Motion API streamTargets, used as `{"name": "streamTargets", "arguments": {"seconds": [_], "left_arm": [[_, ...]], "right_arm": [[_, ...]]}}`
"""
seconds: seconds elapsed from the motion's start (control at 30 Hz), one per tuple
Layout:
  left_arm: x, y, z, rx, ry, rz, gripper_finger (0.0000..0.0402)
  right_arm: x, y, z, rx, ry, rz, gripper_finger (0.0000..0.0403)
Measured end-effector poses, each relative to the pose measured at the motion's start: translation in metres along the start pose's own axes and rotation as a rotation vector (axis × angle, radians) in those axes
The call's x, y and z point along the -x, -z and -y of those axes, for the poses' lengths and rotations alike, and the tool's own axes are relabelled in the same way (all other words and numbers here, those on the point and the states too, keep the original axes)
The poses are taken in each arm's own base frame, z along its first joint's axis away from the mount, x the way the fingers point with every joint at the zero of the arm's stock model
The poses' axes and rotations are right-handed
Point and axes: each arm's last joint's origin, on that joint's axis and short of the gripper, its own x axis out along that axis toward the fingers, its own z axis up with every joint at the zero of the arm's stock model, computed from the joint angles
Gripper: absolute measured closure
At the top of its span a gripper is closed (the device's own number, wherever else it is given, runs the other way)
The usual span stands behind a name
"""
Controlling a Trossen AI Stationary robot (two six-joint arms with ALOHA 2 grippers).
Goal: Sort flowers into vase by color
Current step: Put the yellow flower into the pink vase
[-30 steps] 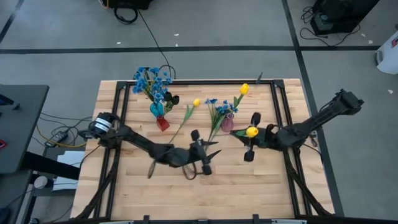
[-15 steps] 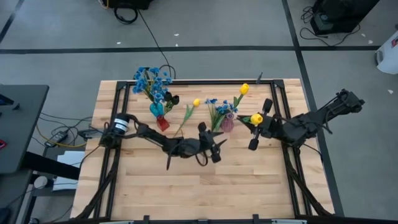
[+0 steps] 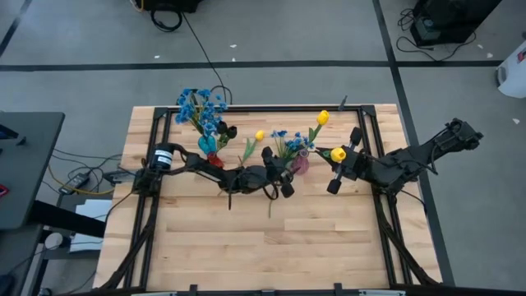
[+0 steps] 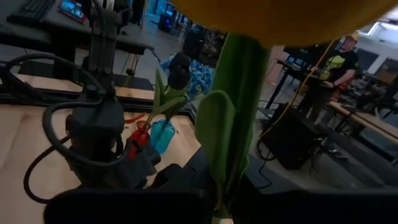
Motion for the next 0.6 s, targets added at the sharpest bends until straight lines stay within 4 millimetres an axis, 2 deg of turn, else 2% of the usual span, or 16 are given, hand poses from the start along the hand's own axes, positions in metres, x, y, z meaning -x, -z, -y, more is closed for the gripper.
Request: {"name": "streamTargets", "arguments": {"seconds": [0.3,0.6], "left_arm": [[-0.006,0.000,-0.011,0.003,0.008,0.000,0.0117],[-0.019,-0.003,-0.024,0.034,0.051,0.019,0.0106]], "right_arm": [[-0.003,0.004,0.011,-0.073,-0.052,-0.028,0.0367],[0.003,-0.010,0.022,-0.101,-0.069,-0.049,0.0367]]}}
